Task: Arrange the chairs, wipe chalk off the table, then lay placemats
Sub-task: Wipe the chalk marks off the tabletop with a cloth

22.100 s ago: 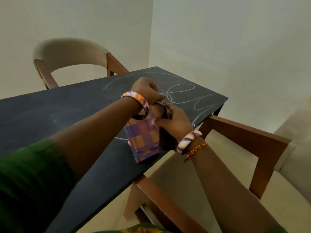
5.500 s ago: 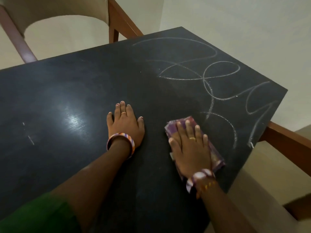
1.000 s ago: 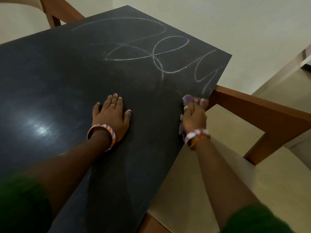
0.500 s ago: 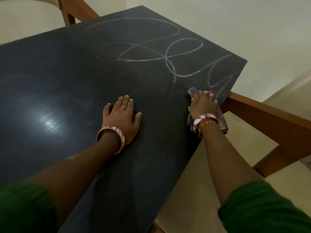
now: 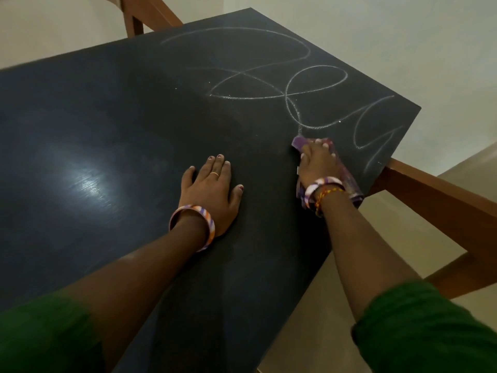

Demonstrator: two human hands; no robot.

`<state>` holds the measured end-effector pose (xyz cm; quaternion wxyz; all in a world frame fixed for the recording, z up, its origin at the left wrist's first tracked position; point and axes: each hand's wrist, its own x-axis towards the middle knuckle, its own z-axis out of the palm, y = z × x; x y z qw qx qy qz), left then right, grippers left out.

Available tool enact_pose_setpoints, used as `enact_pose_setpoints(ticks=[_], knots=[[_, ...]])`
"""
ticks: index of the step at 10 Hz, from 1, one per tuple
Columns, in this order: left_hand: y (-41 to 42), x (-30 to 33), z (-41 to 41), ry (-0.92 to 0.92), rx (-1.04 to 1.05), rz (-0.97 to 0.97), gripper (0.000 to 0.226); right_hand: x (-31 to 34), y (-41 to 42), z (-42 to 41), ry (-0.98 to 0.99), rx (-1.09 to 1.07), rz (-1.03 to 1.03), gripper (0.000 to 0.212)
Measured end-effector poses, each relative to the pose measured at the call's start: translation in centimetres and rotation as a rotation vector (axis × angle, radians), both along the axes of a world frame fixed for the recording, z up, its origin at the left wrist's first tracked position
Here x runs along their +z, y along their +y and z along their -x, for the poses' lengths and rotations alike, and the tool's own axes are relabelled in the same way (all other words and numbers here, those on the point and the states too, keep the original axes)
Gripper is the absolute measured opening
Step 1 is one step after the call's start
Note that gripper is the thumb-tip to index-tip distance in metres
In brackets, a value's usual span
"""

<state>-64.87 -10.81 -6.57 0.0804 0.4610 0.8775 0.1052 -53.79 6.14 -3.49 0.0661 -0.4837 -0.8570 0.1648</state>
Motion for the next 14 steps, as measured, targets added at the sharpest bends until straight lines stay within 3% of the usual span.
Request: enact_pose_setpoints(ticks=[2, 4, 7, 9, 11, 14], knots=[[-0.1, 0.3, 0.0, -0.006, 0.001, 0.007, 0.061, -1.4, -6.2, -2.2, 0.092, 0.085, -0.006, 0.047], [0.0, 0.3, 0.0, -0.008, -0.003, 0.009, 0.061, -1.2, -0.5, 1.5, 0.104, 0.027, 0.021, 0.04], [0.0, 0.5, -0.1, -0.02, 0.002, 0.025, 0.061, -2.1, -5.6, -0.4, 0.08, 0.125, 0.018, 0.044], [0.1, 0.3, 0.0, -0.002, 0.004, 0.017, 0.061, -1.4, 0.7, 4.6, 0.075, 0.08, -0.001, 0.037], [0.0, 0.3, -0.2, 0.007, 0.011, 0.018, 0.061, -2.2, -6.3, 0.7, 0.101, 0.195, 0.096, 0.046], [0.3, 0.2, -0.2, 0.023, 0.01, 0.036, 0.061, -1.0, -2.8, 5.1, 0.073, 0.182, 0.058, 0.045]])
